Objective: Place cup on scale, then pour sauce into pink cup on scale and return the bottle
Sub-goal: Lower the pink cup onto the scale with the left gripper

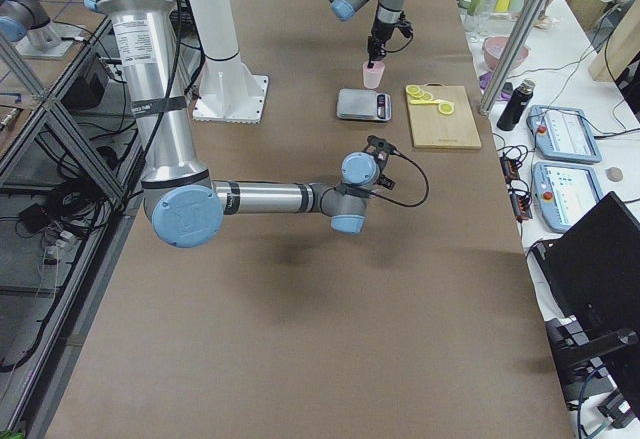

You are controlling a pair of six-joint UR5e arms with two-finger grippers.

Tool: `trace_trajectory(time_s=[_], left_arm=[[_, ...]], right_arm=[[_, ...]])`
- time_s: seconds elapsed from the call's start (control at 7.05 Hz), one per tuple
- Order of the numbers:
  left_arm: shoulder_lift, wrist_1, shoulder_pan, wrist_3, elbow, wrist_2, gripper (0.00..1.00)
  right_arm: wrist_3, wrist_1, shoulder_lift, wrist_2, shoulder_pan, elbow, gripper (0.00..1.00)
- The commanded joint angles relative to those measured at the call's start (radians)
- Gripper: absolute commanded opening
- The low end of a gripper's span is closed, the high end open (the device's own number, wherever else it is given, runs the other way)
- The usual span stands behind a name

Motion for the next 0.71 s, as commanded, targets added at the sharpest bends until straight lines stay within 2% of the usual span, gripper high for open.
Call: trace_trajectory(time_s=[0.0, 0.14, 0.57], left_arm=[[-0.035, -0.008, 0.029, -0.053, 0.041, 0.001, 0.00], [-0.068, -0.012, 0.032, -0.064, 0.101, 0.001, 0.00], [-0.073, -0.052, 0.046, -0.067, 0.114, 0.004, 0.00]], right_arm=[[0.024, 0.002, 0.001, -0.003, -0.010, -0.001, 1.00], [0.028, 0.012, -0.001, -0.005, -0.010, -0.001, 1.00], [0.037, 0.015, -0.005, 0.006, -0.008, -0.001, 1.00]])
